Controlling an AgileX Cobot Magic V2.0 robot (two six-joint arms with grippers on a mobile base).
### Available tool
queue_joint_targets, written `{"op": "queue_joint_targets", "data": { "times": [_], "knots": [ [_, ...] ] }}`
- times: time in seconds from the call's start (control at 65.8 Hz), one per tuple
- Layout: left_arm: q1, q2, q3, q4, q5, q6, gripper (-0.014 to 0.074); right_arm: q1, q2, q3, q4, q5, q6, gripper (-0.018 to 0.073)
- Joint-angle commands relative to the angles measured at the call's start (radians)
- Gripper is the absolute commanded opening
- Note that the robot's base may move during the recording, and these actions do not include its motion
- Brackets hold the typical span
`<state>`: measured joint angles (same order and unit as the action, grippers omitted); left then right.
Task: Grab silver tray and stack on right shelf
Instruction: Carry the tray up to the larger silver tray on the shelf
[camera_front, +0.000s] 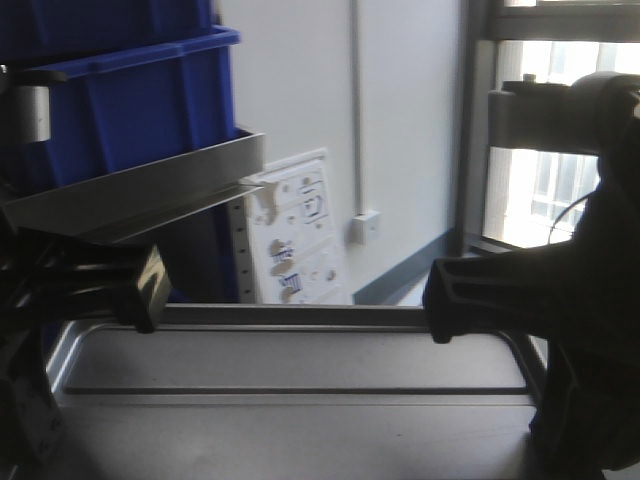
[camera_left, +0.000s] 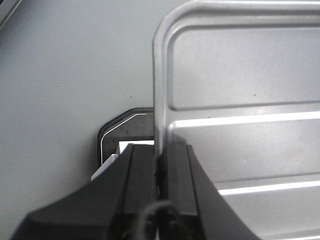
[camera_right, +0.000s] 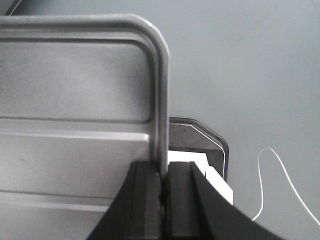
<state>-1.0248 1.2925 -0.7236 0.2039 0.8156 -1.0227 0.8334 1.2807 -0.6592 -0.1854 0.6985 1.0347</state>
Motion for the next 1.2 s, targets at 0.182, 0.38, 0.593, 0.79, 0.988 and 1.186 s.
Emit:
{"op": "queue_joint_targets", "data": {
  "times": [0.182,0.38,0.593,0.79,0.988,1.186],
  "knots": [
    [-0.008,-0.027,-0.015,0.028,0.051,0.019,-0.0100,-0.004,-0.028,-0.021,-0.052,0.012,-0.009,0.0059],
    [-0.008,-0.027,-0.015,0.028,0.051,0.019,-0.0100,-0.004,-0.028,-0.021,-0.052,0.012,-0.009,0.0059],
    [-0.008,-0.027,-0.015,0.028,0.051,0.019,-0.0100,-0.004,-0.028,-0.021,-0.052,0.012,-0.009,0.0059],
    [-0.008,-0.027,-0.015,0.028,0.051,0.019,-0.0100,-0.004,-0.028,-0.021,-0.052,0.012,-0.009,0.0059],
    [-0.008,-0.027,-0.015,0.028,0.051,0.019,-0.0100,-0.004,-0.028,-0.021,-0.052,0.012,-0.009,0.0059],
    [-0.008,-0.027,-0.015,0.028,0.051,0.019,-0.0100,-0.004,-0.028,-0.021,-0.052,0.012,-0.009,0.0059]
  ]
}}
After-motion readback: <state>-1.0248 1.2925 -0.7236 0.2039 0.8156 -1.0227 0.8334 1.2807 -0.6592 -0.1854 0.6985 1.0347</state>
